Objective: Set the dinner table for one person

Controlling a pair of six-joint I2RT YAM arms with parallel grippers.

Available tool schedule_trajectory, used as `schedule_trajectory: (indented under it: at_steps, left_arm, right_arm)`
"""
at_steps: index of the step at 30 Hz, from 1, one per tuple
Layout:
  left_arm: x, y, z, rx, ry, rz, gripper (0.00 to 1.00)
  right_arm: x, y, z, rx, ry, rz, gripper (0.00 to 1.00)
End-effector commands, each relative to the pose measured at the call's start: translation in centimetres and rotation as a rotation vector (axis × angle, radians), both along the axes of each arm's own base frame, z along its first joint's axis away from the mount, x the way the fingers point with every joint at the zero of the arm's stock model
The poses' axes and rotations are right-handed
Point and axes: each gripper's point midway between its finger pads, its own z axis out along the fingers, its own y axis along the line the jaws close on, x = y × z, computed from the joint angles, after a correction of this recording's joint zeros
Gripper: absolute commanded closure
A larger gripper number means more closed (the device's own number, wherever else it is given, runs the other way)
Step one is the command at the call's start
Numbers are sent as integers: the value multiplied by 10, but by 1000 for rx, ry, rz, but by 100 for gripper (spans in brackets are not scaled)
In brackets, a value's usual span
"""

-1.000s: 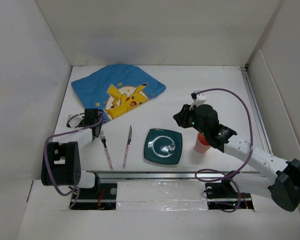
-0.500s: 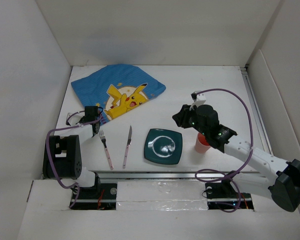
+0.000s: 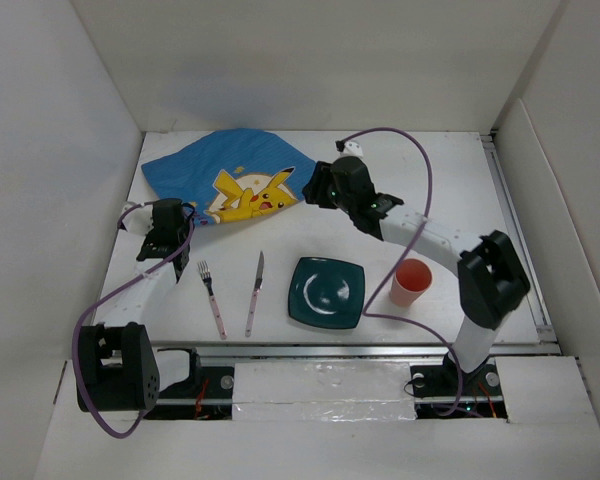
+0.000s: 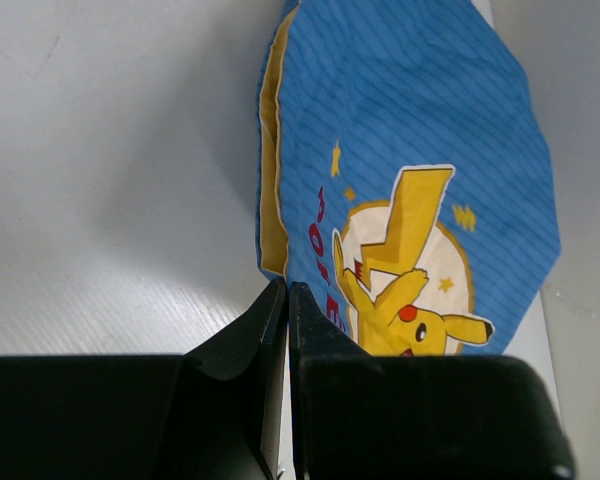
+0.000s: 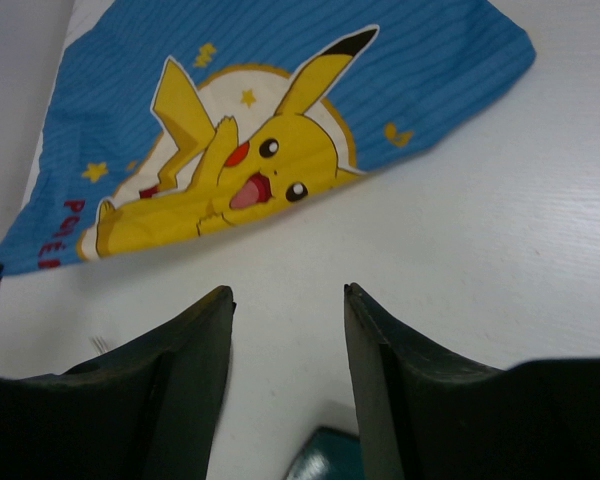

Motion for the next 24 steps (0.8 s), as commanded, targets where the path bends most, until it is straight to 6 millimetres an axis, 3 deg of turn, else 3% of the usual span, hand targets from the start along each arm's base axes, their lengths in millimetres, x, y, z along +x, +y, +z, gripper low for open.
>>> schedule_trajectory:
  at_steps: [1, 2, 3, 6, 7, 9, 15, 16, 17, 21, 24]
  left_arm:
    - [2, -5, 7, 14, -15, -57, 100]
    - [2, -8, 5, 2, -15, -69, 100]
    - [4, -10, 5, -9, -22, -76, 100]
    - [8, -12, 10, -22, -32, -78, 100]
    - [8, -12, 14, -25, -39, -72, 100]
    - [8, -7, 21, -8, -42, -54, 100]
    - [6, -7, 35, -17, -99, -47, 100]
    - [5, -6, 37, -13, -100, -39, 100]
    - [4, -4, 38, -4, -90, -32, 100]
    - [-6, 0, 37, 26, -40, -30, 100]
    - [-17, 4, 42, 53, -28, -26, 100]
  right_arm:
    - [42, 11, -1, 46, 51, -133, 48]
    - [58, 9, -35, 36, 116, -202, 50]
    - [73, 11, -28, 64, 112, -237, 52]
    - [91, -3, -73, 86, 211, -389, 53]
    - [100, -17, -80, 103, 226, -439, 53]
    - [108, -25, -96, 144, 257, -490, 52]
    - [138, -51, -109, 219, 307, -593, 48]
    - [140, -54, -119, 224, 335, -604, 48]
    - [142, -47, -118, 245, 344, -583, 48]
    - [157, -52, -129, 274, 358, -604, 48]
    - [154, -47, -141, 280, 396, -589, 48]
